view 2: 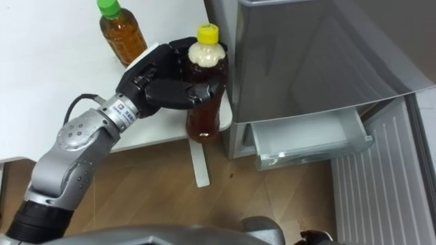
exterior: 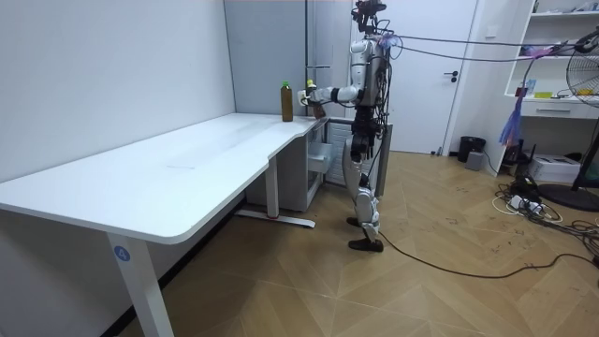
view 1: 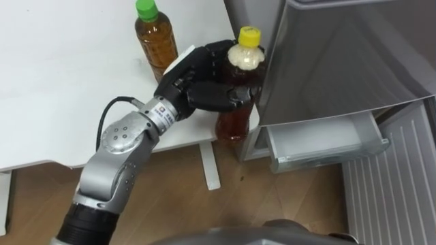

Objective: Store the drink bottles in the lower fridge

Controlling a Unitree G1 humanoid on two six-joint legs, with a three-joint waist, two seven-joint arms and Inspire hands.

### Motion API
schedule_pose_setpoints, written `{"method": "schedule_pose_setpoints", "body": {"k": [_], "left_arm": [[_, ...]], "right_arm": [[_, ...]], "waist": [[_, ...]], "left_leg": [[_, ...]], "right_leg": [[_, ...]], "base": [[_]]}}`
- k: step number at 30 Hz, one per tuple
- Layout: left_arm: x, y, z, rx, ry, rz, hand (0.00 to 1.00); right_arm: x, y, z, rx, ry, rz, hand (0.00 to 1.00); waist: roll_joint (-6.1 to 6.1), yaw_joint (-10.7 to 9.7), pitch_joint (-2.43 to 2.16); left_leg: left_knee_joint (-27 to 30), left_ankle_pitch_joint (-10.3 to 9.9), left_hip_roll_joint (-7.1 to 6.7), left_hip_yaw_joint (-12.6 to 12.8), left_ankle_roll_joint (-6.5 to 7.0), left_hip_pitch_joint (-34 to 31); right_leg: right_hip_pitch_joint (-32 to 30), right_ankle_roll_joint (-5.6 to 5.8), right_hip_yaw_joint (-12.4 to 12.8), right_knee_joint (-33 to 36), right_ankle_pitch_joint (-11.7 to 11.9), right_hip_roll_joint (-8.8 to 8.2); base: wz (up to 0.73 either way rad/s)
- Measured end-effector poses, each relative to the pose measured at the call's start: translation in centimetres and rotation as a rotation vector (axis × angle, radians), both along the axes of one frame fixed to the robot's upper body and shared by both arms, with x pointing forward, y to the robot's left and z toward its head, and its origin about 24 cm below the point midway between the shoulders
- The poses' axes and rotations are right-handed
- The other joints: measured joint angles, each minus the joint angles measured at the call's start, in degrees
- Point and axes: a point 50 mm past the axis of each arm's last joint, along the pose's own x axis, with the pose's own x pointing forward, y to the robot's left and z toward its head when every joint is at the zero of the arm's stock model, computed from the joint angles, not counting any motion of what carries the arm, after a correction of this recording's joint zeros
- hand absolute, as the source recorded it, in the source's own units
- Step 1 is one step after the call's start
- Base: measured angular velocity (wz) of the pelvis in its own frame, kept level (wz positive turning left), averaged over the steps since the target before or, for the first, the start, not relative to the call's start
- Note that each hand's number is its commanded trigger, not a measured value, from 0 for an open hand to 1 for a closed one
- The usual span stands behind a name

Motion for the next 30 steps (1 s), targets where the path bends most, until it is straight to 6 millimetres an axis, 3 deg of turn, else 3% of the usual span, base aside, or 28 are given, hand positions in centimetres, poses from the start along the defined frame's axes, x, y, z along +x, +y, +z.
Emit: {"method": "schedule_pose_setpoints", "body": {"k": [11, 18, 30], "left_arm": [[-0.1, -0.1, -0.2, 0.03, 0.005, 0.001, 1.0], [-0.1, -0.1, -0.2, 0.04, 0.001, 0.002, 1.0], [0.0, -0.1, 0.0, 0.031, -0.01, 0.026, 1.0]], "right_arm": [[-0.3, 0.0, 0.0, -0.006, 0.003, -0.03, 0.0], [0.8, 0.1, 0.1, 0.004, -0.033, -0.03, 0.0], [4.5, 0.5, 0.8, 0.016, -0.163, 0.139, 0.0]], "waist": [[-0.04, -0.02, 0.06], [-1.02, 0.46, 0.6], [-1.83, 2.54, 0.13]], "left_leg": [[0.01, 0.0, 0.0, 0.01, 0.0, 0.13], [-0.05, 0.0, 0.0, -0.05, 0.0, 0.49], [-0.03, 0.0, 0.12, -1.23, 0.0, 0.66]], "right_leg": [[0.07, -0.03, 0.02, 0.07, 0.02, -0.02], [0.5, -0.03, -0.05, 0.04, 0.01, 0.0], [0.93, -0.16, -0.66, -0.11, 0.11, 0.07]], "base": [[0.0], [0.0], [0.01]]}}
